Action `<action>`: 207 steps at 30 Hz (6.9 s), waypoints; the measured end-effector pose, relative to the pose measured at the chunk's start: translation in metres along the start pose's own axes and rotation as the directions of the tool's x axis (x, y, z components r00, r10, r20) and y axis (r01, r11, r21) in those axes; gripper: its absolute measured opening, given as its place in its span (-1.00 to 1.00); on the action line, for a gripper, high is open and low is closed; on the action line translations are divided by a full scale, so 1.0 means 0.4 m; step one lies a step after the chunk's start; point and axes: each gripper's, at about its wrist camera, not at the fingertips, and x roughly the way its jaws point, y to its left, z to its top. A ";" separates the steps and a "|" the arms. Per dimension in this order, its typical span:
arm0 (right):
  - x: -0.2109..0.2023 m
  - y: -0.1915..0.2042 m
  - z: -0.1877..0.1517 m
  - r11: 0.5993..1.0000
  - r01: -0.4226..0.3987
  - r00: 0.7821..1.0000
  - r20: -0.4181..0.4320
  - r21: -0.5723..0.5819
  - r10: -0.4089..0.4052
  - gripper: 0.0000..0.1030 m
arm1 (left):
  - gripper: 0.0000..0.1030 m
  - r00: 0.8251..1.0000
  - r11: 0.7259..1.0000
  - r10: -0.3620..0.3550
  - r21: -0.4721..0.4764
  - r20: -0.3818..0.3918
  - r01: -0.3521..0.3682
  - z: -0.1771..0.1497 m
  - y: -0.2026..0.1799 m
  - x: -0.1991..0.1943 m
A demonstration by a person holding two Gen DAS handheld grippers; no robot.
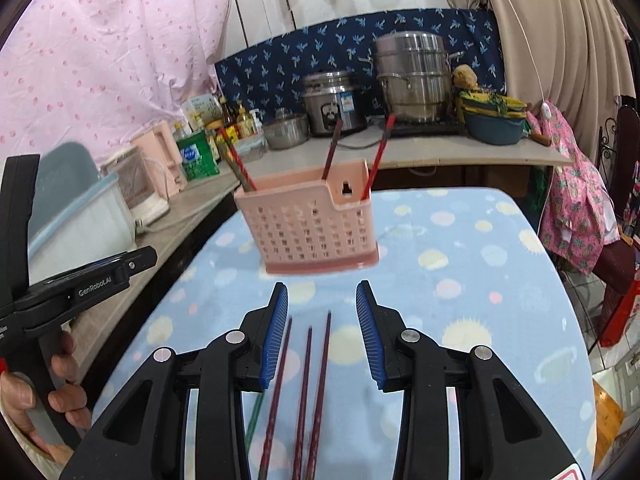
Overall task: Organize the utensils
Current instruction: 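Move both open tools back down to the remaining chopsticks, then close the right tool on a red chopstick while the left tool grasps the green chopstick, then lift the red and green chopsticks and carry them over the pink basket, then open both tools to drop the chopsticks into the pink basket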
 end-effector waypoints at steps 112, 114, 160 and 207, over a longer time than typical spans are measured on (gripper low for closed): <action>-0.087 -0.050 -0.129 0.998 0.043 0.997 -0.073 0.056 -0.039 -0.87 | -0.87 0.977 0.989 -0.145 -0.016 -0.156 0.145 -0.175 -0.012 -0.071; -0.094 -0.053 -0.101 0.997 0.036 0.998 -0.050 0.065 -0.033 -0.87 | -0.87 0.981 0.989 -0.146 -0.019 -0.131 0.145 -0.149 -0.006 -0.081; 0.091 -0.023 0.590 0.987 -0.094 0.941 0.335 0.127 0.047 -0.87 | -0.87 0.928 0.983 -0.109 -0.101 0.357 0.154 0.562 -0.025 -0.061; 0.190 -0.011 0.397 0.994 -0.060 0.987 0.152 0.090 0.046 -0.62 | -0.27 0.975 0.993 -0.083 -0.063 0.208 0.098 0.381 -0.049 0.048</action>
